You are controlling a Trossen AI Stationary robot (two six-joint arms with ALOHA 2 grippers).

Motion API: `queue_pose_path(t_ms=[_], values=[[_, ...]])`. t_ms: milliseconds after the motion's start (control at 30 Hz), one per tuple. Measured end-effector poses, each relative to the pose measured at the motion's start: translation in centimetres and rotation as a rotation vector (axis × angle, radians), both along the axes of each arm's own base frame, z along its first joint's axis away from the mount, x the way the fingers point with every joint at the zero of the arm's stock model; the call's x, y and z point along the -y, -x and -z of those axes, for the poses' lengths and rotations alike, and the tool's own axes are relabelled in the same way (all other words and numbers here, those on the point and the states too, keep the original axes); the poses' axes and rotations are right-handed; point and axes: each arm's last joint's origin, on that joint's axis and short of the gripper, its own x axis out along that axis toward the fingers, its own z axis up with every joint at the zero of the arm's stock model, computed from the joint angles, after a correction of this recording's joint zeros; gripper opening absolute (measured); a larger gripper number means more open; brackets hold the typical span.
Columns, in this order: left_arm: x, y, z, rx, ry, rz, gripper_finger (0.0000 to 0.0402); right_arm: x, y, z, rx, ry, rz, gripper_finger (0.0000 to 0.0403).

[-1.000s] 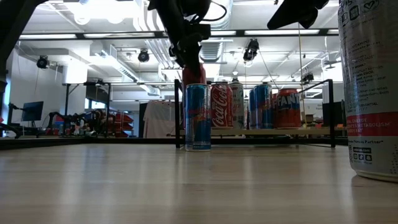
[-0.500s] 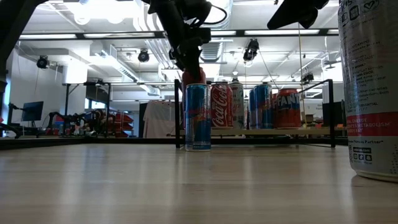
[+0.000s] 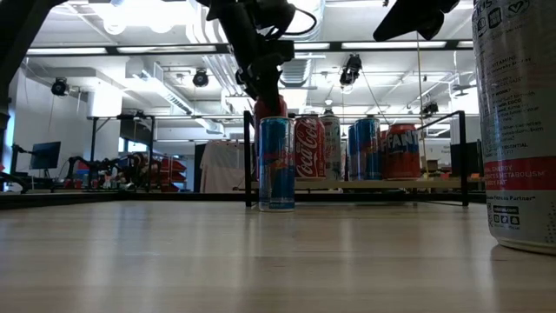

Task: Place canned beverage on shelf
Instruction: Put the red and black soda can on the shelf

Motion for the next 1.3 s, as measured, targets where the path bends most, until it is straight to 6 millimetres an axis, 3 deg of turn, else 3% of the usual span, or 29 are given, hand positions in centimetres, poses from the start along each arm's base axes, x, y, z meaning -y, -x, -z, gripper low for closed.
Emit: queue_pose_path(t_ms=[800, 1300], values=[[-0.1, 0.0, 0.3, 0.006, 0.003, -0.010, 0.0298, 0.0, 0.0, 0.0, 0.000, 0.000, 0.000, 0.0012], [-0.1, 0.1, 1.7, -0.016, 0.014, -0.015, 0.0303, 0.0, 0.0, 0.0, 0.000, 0.000, 0.000, 0.0012]])
